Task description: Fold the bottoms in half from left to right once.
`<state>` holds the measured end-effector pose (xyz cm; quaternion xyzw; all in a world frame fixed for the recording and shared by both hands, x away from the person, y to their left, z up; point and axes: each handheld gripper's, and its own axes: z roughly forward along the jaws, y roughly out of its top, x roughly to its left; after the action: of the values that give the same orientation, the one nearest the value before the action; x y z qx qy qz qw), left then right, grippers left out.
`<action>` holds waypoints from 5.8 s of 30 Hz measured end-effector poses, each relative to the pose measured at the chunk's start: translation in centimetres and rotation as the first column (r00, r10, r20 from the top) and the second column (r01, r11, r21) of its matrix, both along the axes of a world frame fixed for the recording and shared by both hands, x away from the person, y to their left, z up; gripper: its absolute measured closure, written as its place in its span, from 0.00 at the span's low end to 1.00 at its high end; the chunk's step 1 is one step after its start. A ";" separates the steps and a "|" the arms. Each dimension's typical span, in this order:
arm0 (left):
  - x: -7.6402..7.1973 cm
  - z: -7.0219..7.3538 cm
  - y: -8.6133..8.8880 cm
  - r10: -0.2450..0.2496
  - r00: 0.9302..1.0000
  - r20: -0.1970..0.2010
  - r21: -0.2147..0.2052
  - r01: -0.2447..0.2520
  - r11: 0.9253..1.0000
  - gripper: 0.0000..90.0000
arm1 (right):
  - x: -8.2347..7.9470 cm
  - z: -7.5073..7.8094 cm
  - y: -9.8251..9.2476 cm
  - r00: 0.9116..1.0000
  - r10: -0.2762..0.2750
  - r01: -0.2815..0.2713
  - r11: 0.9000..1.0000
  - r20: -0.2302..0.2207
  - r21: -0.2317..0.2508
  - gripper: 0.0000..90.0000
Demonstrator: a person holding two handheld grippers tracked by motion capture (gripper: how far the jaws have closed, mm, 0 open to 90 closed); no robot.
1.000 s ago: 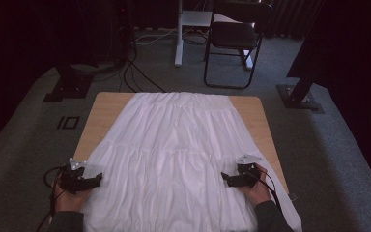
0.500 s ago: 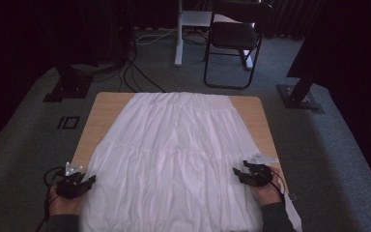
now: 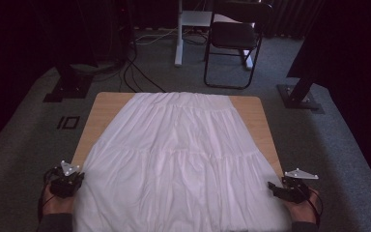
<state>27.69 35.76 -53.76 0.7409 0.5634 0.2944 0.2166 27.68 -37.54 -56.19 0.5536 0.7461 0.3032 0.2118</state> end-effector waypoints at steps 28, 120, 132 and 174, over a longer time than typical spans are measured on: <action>-0.4 5.8 4.5 0.008 0.980 0.199 -0.104 0.013 0.995 0.97 | 1.0 0.1 1.3 0.999 0.036 -0.036 0.999 0.028 0.012 0.94; 4.7 -0.8 -26.6 -0.567 0.823 -0.026 -0.085 0.564 0.822 0.66 | 6.9 1.5 4.8 1.000 0.004 -0.004 0.996 0.006 -0.092 0.98; 11.1 -0.3 -21.5 -0.355 0.934 -0.033 0.062 0.356 0.932 0.91 | 7.0 1.1 9.9 0.986 0.167 -0.168 0.983 -0.017 -0.074 0.97; 1.1 -0.4 -15.6 -0.430 0.901 -0.048 -0.168 0.417 0.893 0.55 | 14.9 3.9 24.1 0.869 0.495 -0.494 0.868 -0.006 0.037 0.79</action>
<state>28.79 20.21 -54.17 0.8386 0.4180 0.1643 0.3083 42.55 -13.45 -52.30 0.3502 0.8592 0.3559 0.1118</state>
